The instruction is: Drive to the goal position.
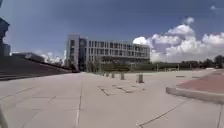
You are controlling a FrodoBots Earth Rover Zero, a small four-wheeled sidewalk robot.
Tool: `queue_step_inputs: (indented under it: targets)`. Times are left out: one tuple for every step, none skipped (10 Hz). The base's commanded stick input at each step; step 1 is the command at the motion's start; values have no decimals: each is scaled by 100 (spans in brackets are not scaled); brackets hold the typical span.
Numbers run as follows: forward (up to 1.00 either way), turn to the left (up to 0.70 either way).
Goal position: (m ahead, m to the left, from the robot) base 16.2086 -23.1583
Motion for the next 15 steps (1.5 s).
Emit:
queue_step_inputs:
  targets:
    - [100, -27]
    - [100, -27]
    - [100, -27]
    - [100, -27]
    - [100, -27]
    - [100, -27]
    - [100, -27]
    - [100, -27]
    - [100, -27]
    - [100, -27]
    - [100, -27]
    - [100, -27]
    - [100, -27]
    - [100, -27]
    - [100, -27]
